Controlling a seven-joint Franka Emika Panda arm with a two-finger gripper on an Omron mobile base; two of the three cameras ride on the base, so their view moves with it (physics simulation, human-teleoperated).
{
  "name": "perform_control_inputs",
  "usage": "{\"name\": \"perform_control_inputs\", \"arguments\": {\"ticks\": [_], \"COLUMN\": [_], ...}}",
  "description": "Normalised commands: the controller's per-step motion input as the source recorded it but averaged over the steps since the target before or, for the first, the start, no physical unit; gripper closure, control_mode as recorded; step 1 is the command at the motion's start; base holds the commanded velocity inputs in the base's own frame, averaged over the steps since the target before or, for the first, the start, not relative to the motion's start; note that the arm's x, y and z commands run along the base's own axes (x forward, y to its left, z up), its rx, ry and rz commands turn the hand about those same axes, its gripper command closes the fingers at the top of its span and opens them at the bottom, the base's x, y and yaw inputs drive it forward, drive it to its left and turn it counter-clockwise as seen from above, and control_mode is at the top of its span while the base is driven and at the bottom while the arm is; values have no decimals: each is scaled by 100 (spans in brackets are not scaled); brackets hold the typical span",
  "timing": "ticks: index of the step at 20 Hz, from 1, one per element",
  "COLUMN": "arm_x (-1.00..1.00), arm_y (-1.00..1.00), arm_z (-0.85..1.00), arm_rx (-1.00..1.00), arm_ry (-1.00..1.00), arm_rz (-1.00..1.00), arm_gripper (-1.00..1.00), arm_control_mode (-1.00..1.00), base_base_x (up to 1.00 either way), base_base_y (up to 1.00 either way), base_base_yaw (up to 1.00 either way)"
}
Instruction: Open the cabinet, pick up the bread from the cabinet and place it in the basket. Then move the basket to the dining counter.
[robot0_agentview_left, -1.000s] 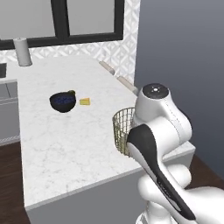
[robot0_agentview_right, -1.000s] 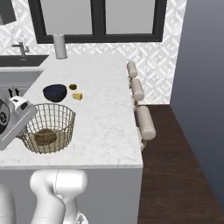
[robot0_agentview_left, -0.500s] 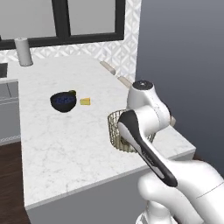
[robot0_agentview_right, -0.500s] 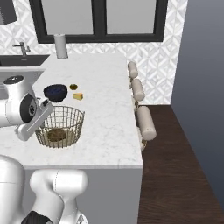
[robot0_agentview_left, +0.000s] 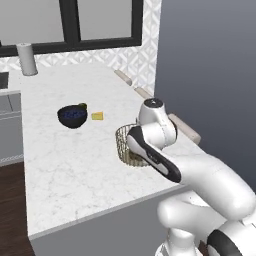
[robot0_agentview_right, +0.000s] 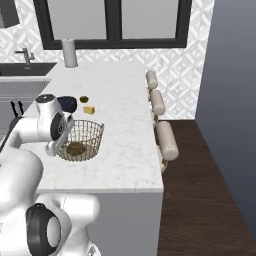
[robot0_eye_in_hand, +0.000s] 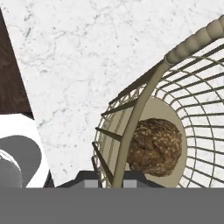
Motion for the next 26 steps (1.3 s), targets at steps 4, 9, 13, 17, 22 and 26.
{"name": "perform_control_inputs", "arguments": {"ticks": [4,9,13,17,22,26], "arm_x": [100,100,100,77,40,19], "arm_y": [0,17,16,4,0,0], "arm_z": [-42,-24,-25,-21,-24,-23], "arm_rx": [0,-6,-9,-3,0,0], "arm_ry": [-10,-13,-2,1,0,0], "arm_rz": [9,3,0,0,1,2], "arm_gripper": [100,100,100,100,100,100], "arm_control_mode": [-100,-100,-100,-100,-100,-100], "base_base_x": [0,0,0,0,0,0], "base_base_y": [0,0,0,0,0,0], "base_base_yaw": [0,0,0,0,0,0]}}
